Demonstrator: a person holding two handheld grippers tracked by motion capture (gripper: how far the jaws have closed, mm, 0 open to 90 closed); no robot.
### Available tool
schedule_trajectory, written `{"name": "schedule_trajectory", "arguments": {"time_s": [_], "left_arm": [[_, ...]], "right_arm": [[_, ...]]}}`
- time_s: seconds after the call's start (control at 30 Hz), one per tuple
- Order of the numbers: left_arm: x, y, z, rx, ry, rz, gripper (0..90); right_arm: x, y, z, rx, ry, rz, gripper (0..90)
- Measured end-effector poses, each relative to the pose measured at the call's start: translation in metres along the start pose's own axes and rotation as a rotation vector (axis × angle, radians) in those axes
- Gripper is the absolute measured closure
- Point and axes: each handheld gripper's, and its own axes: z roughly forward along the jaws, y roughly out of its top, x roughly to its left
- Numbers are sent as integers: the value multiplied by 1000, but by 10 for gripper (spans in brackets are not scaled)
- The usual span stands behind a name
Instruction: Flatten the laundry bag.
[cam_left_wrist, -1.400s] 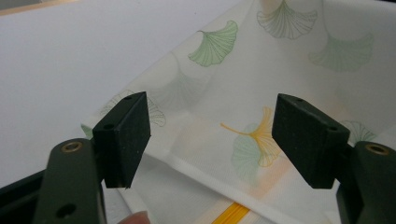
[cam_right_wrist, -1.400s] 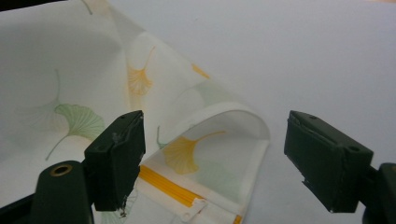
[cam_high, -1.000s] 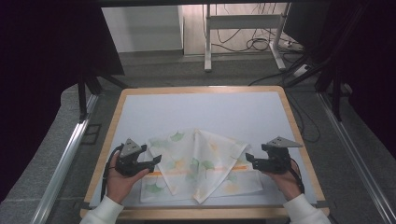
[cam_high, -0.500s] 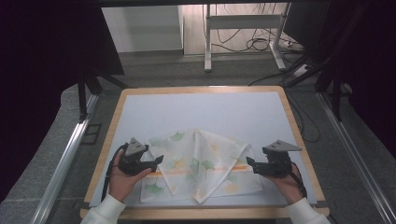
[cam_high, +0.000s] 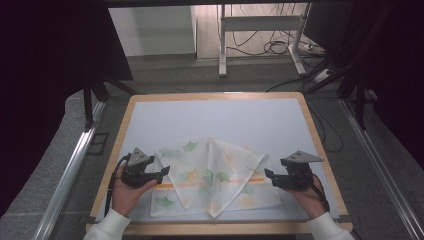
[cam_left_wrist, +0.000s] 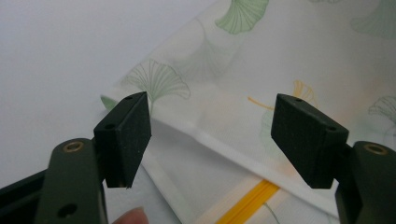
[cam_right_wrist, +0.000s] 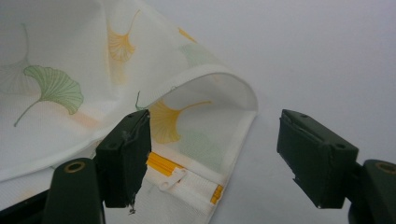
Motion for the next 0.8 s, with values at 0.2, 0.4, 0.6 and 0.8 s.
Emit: {"name": "schedule_trajectory", "arguments": {"time_s": [0.2, 0.4, 0.6, 0.8], "left_arm": [[-16, -5, 3, 28, -43, 59, 280], [-30, -8, 2, 40, -122, 111, 300], [-46, -15, 3, 125, -217, 194, 277], [-59, -19, 9, 185, -247, 267, 268]], "right_arm": [[1, -1, 2, 16, 5, -11, 263], [1, -2, 3, 21, 3, -8, 263], [0, -2, 4, 25, -2, -9, 262], [1, -3, 6, 40, -4, -8, 261]]}}
